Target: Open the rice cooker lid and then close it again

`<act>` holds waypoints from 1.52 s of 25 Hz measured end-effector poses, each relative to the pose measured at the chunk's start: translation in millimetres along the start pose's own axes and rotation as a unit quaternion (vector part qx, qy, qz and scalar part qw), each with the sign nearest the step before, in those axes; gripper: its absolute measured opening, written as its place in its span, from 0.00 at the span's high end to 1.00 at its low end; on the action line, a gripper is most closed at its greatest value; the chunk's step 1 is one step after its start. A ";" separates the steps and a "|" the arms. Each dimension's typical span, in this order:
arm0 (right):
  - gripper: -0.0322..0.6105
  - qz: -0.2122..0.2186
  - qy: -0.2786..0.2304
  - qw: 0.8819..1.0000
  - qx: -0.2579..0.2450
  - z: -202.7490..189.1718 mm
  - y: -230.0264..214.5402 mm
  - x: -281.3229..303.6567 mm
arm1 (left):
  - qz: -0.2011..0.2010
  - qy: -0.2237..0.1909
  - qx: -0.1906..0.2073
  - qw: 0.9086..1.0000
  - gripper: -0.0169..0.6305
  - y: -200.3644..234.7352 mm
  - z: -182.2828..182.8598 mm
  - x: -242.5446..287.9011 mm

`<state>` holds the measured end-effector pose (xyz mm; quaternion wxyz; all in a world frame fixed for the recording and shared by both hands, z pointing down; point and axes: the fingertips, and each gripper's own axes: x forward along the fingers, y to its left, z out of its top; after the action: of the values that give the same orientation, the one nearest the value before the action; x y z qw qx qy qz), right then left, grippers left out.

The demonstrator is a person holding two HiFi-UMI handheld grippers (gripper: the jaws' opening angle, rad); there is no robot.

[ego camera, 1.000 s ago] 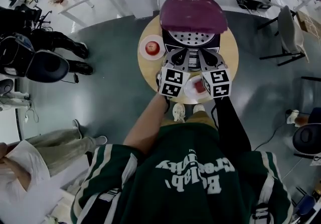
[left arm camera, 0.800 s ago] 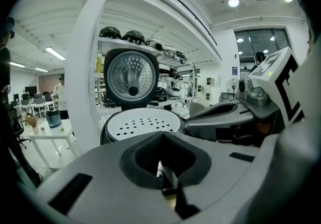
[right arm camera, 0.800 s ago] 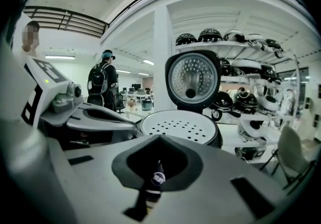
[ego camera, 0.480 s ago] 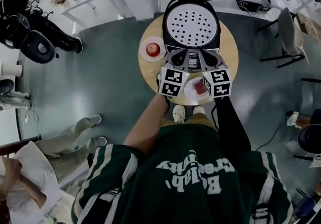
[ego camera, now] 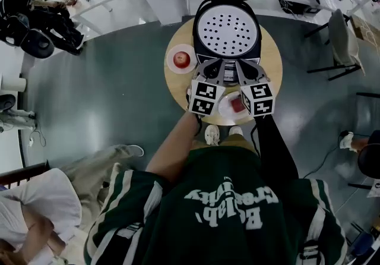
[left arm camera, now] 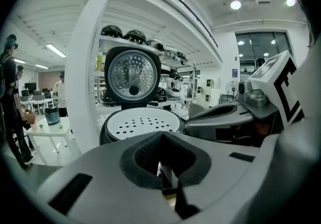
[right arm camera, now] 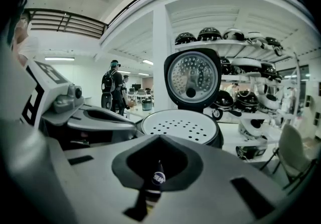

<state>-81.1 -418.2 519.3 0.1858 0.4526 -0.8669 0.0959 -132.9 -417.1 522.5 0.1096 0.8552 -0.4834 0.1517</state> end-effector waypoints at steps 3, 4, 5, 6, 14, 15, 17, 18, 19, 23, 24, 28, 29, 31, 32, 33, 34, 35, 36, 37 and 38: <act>0.95 -0.003 0.000 1.000 -0.004 -0.9 0.1 0.3 | -0.002 0.001 0.001 1.000 0.97 -0.4 -1.0 0.5; 0.95 -0.004 0.001 1.000 -0.006 -1.1 0.1 0.6 | -0.002 0.001 0.001 1.000 0.97 -0.4 -1.1 0.7; 0.95 -0.004 0.001 1.000 -0.008 -1.0 0.5 0.9 | -0.002 0.001 0.002 1.000 0.97 -0.1 -1.2 0.5; 0.95 -0.002 0.002 1.000 -0.010 -0.7 1.2 1.1 | -0.001 0.001 0.003 1.000 0.97 0.3 -1.2 0.0; 0.94 0.025 -0.032 0.999 -0.017 16.8 -11.4 -3.7 | 0.012 -0.004 0.003 1.000 0.97 5.1 13.7 2.0; 0.94 0.026 -0.044 0.999 -0.017 25.8 -17.3 -4.4 | 0.018 -0.011 0.002 1.000 0.97 7.4 20.6 2.7; 0.94 0.026 -0.070 0.997 -0.010 47.7 -33.1 -4.2 | 0.029 -0.031 0.002 0.999 0.97 14.1 40.1 4.7; 0.94 0.023 -0.082 0.996 -0.006 59.8 -42.6 -3.6 | 0.035 -0.042 0.004 0.998 0.97 18.8 52.3 6.0; 0.94 0.019 -0.095 0.995 -0.003 72.6 -52.8 -2.9 | 0.043 -0.053 0.006 0.998 0.97 24.3 65.5 7.3; 0.94 0.005 -0.140 0.990 0.009 128.0 -95.4 -1.1 | 0.073 -0.095 0.010 0.993 0.97 47.5 121.7 14.3; 0.94 0.002 -0.151 0.989 0.010 142.0 -105.3 -0.6 | 0.079 -0.105 0.014 0.991 0.97 53.0 135.4 16.6; 0.94 -0.010 -0.182 0.983 0.002 189.4 -139.6 9.5 | 0.093 -0.136 0.024 0.986 0.97 74.5 185.5 27.4; 0.94 -0.012 -0.187 0.982 0.000 199.5 -147.0 13.4 | 0.094 -0.142 0.030 0.985 0.97 79.0 197.0 31.3; 0.94 -0.020 -0.193 0.981 -0.008 220.9 -158.9 21.7 | 0.099 -0.149 0.055 0.982 0.97 87.4 219.2 40.3; 0.94 -0.023 -0.197 0.980 -0.017 232.3 -163.7 25.5 | 0.102 -0.152 0.068 0.981 0.97 91.3 229.9 45.1; 0.94 -0.026 -0.201 0.979 -0.027 244.3 -168.2 29.2 | 0.104 -0.155 0.078 0.979 0.97 95.1 240.5 50.1; 0.94 -0.028 -0.205 0.978 -0.038 256.8 -172.4 33.2 | 0.106 -0.157 0.085 0.978 0.97 99.8 251.0 55.1; 0.94 -0.027 -0.206 0.977 -0.050 269.1 -176.1 37.9 | 0.110 -0.156 0.089 0.977 0.97 105.8 261.0 60.0; 0.94 -0.025 -0.205 0.977 -0.062 280.5 -179.5 43.5 | 0.115 -0.154 0.093 0.977 0.97 112.8 270.6 65.3; 0.94 -0.023 -0.200 0.977 -0.073 290.7 -182.6 50.1 | 0.118 -0.152 0.095 0.977 0.97 120.1 280.0 71.2; 0.94 -0.020 -0.192 0.978 -0.083 299.4 -185.6 57.2 | 0.118 -0.150 0.096 0.977 0.97 127.2 289.5 77.6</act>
<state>-29.2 -667.3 269.1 0.0543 0.4630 -0.8820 -0.0689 -160.1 -640.1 286.8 -0.0650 0.8114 -0.5755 0.0792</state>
